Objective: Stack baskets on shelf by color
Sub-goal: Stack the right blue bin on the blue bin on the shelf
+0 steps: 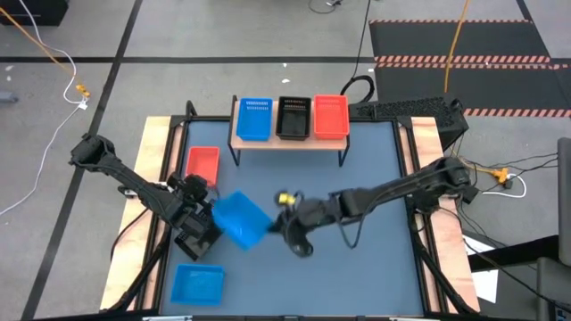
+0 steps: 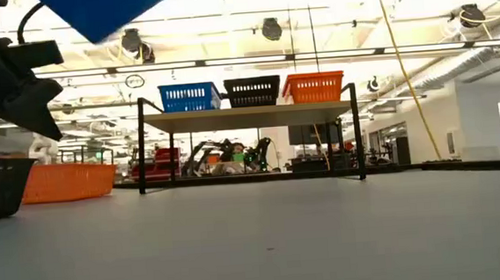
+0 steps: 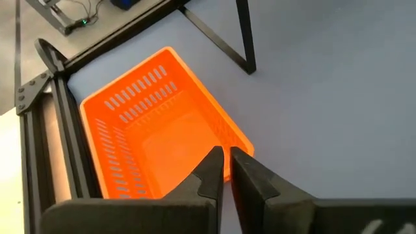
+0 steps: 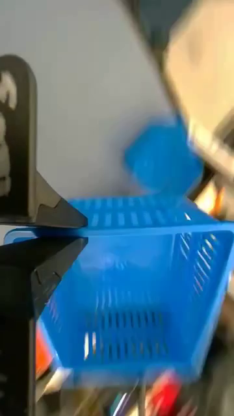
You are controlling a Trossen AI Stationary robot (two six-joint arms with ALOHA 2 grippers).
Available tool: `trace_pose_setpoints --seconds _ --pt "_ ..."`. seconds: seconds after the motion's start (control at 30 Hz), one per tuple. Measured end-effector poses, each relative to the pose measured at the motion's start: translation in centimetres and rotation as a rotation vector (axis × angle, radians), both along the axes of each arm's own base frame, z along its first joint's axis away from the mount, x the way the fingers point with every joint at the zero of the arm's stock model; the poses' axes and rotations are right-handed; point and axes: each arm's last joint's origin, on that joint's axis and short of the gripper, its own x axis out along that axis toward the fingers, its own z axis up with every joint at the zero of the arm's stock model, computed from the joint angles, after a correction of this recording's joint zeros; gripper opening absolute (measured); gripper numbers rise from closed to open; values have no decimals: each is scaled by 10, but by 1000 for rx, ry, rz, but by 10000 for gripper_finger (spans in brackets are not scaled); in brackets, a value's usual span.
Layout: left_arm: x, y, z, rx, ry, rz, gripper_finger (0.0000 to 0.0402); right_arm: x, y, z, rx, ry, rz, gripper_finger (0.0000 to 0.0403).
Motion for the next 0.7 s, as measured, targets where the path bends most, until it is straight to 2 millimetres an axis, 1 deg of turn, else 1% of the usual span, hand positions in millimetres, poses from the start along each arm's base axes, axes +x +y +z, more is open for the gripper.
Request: trace_pose_setpoints --seconds 0.07,0.13,0.23,0.43,0.53,0.57,0.63,0.7 --pt "0 0 0 -1 -2 2 31 -1 -16 13 -17 -55 -106 15" --pt "0 0 0 -1 -2 2 31 -4 -32 27 -20 -124 -173 18" --pt "0 0 0 3 -4 0 31 -5 -58 48 24 -246 -262 17" --pt "0 0 0 4 -7 1 31 -1 -106 71 130 -410 -417 14" --pt "1 0 1 17 -23 2 31 7 -131 86 174 -465 -500 14" --pt "1 1 1 27 -33 2 31 10 -139 88 187 -452 -525 14" --pt "1 1 1 46 -49 3 31 25 -154 88 224 -431 -562 14" --pt "2 3 2 60 -57 9 31 41 -167 82 234 -371 -593 14"
